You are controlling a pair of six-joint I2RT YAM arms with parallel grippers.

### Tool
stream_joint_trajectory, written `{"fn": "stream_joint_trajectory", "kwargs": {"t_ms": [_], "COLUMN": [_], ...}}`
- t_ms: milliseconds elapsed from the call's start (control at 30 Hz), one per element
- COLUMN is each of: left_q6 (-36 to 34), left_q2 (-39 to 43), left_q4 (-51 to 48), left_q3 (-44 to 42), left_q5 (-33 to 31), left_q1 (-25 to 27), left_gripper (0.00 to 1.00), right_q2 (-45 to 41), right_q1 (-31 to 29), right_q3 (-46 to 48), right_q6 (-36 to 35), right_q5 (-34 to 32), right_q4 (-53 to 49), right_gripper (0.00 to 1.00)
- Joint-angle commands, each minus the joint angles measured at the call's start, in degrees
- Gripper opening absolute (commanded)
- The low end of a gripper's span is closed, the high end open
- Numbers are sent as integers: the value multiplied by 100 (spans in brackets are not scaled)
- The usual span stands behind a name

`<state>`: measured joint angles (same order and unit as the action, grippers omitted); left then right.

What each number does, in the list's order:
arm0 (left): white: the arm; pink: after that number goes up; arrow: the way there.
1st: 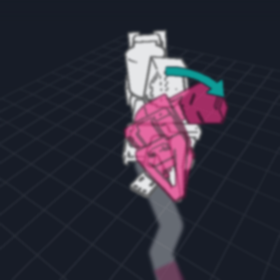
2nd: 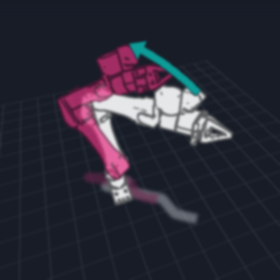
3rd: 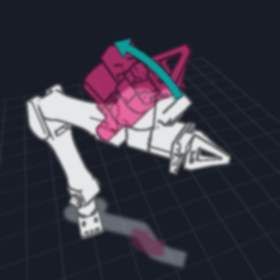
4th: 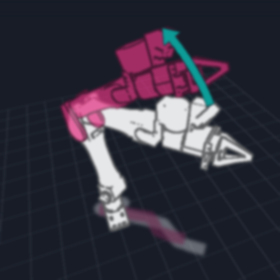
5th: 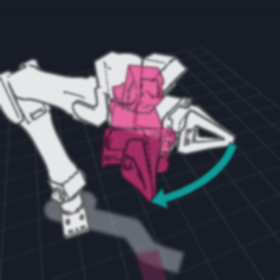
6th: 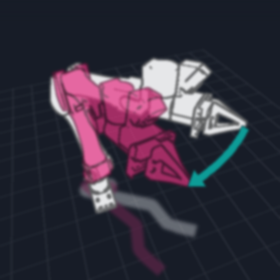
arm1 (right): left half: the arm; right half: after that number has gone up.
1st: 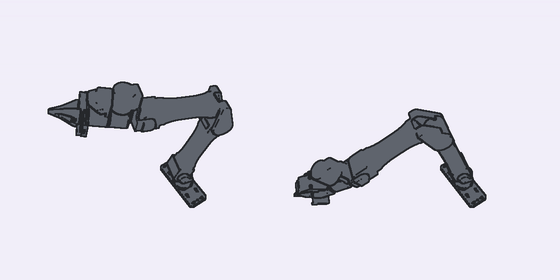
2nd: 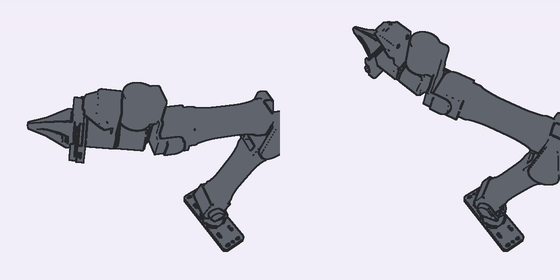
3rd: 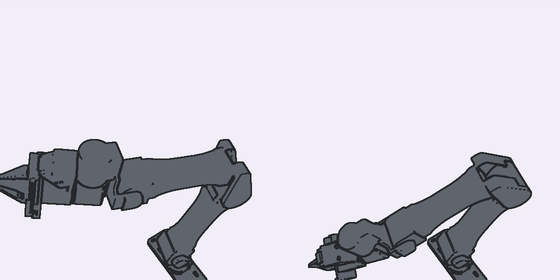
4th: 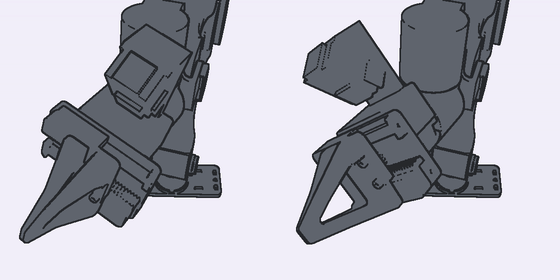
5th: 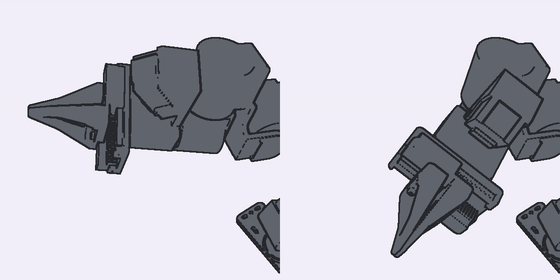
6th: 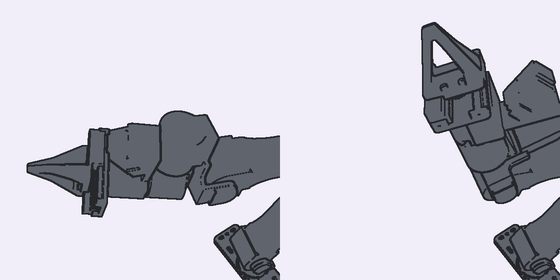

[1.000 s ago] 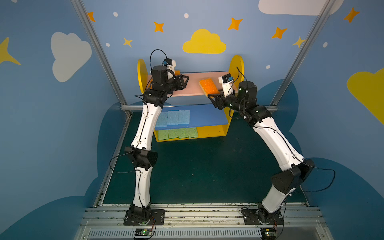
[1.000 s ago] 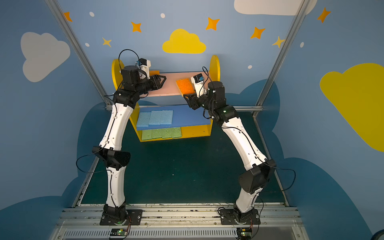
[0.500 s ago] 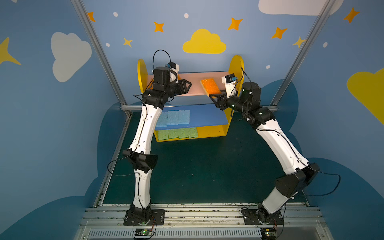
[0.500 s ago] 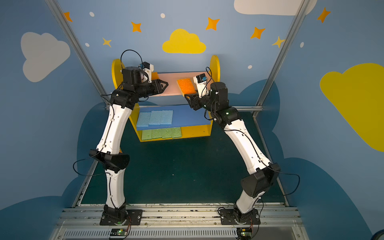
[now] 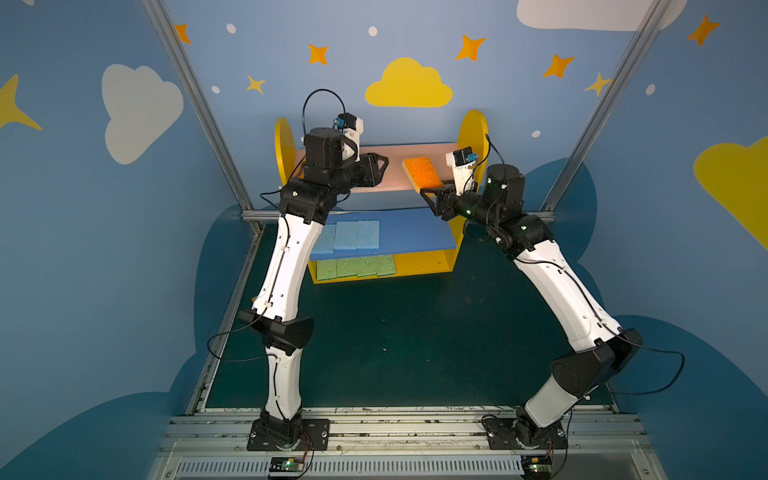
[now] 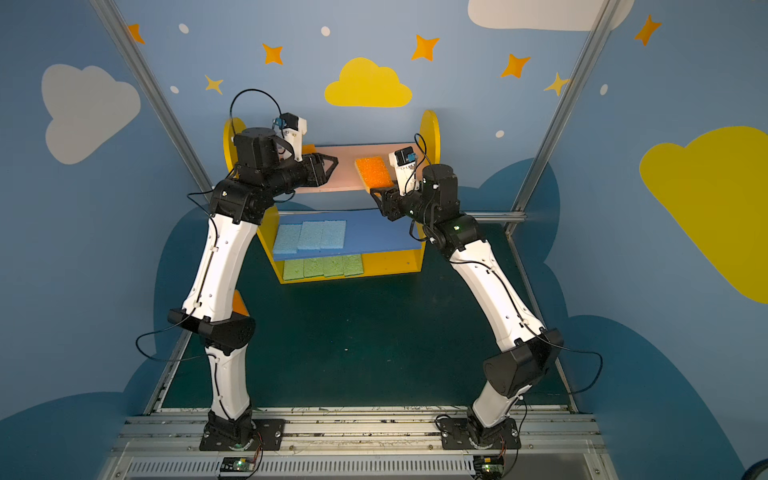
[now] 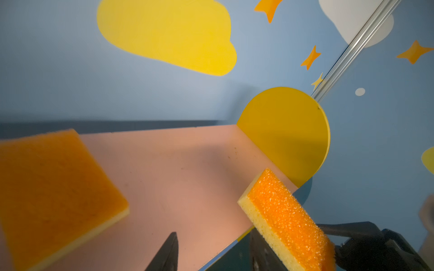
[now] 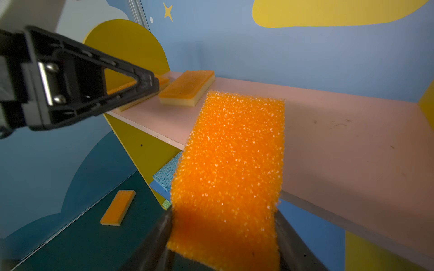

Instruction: Place and organize the cleaning sponges onto the shelf

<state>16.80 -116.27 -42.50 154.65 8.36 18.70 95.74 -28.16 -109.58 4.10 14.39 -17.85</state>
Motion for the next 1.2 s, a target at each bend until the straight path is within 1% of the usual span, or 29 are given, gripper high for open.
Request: {"fn": "stream_joint_trajectory", "kwargs": {"t_ms": [0, 100, 233, 500, 633, 767, 900, 1033, 1167], "left_q6": [-719, -882, -902, -515, -293, -254, -178, -218, -423], "left_q2": [98, -69, -371, -785, -918, -1068, -1225, -1335, -1431], "left_q4": [618, 829, 894, 1548, 1430, 1288, 1129, 952, 690], "left_q3": [-102, -23, 206, 418, 474, 444, 443, 435, 417], "left_q5": [-545, -675, -669, -440, -397, -355, -174, -151, -172], "left_q1": [-96, -169, -240, -449, -577, -578, -570, -497, -364], "left_gripper": [54, 59, 62, 65, 66, 67, 68, 67, 66], "right_q2": [-180, -171, -148, 3, 41, 92, 137, 131, 77], "right_q1": [30, 37, 34, 38, 38, 33, 35, 36, 39], "right_q3": [7, 36, 92, 172, 209, 209, 217, 268, 356], "right_q6": [15, 3, 29, 94, 102, 138, 154, 153, 161], "right_q5": [-7, -32, -33, -2, -13, -7, 20, 20, 20], "right_q4": [-33, -35, 10, 28, 31, 94, 92, 97, 131], "right_gripper": [57, 57, 57, 56, 56, 56, 56, 56, 55]}}
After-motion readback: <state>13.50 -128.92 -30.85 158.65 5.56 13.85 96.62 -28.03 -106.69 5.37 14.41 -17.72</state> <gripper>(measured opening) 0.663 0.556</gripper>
